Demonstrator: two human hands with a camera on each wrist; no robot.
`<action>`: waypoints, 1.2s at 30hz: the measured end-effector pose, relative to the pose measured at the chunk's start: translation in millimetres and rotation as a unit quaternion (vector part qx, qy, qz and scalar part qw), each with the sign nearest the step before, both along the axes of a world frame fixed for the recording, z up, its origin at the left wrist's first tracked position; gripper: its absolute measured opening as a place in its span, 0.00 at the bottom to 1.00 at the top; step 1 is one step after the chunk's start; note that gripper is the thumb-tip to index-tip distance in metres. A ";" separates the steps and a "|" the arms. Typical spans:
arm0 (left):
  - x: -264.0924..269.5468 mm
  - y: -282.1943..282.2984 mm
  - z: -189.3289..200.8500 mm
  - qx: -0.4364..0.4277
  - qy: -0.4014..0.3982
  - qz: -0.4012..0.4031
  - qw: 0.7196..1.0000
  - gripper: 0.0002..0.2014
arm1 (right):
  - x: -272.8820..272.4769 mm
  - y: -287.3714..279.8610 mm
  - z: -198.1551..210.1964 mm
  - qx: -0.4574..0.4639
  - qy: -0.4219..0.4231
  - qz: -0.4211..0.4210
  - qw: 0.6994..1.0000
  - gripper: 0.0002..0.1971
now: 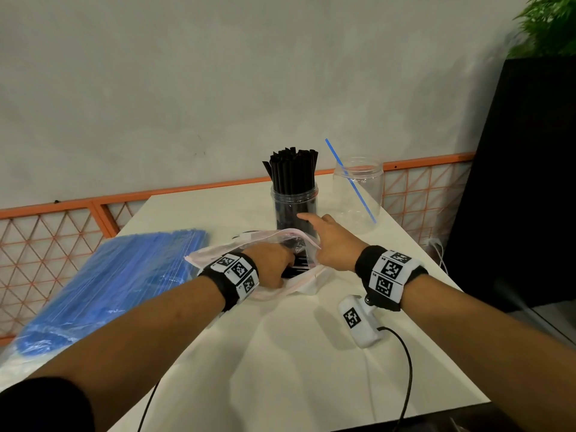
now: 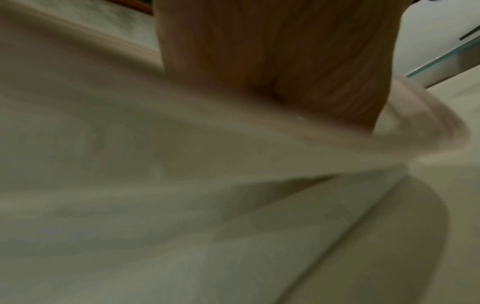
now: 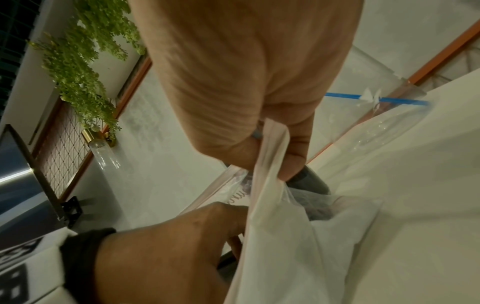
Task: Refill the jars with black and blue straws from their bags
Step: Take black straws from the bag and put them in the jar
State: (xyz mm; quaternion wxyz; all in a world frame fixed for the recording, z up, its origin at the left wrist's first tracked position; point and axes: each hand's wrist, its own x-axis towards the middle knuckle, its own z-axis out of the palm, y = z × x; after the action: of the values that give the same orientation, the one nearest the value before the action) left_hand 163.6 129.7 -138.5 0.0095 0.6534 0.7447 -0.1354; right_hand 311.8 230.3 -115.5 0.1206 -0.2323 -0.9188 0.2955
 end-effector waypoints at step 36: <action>0.7 -8.8 26.2 0.336 -0.682 0.072 0.646 0.17 | -9.6 0.2 22.5 0.084 0.016 0.004 0.996 0.52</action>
State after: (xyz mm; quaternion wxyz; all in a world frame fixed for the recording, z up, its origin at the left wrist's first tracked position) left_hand 164.3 120.9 -112.3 0.3043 0.4641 0.5666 0.6090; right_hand 302.2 230.5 -92.9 0.1529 -0.2128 -0.9394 0.2211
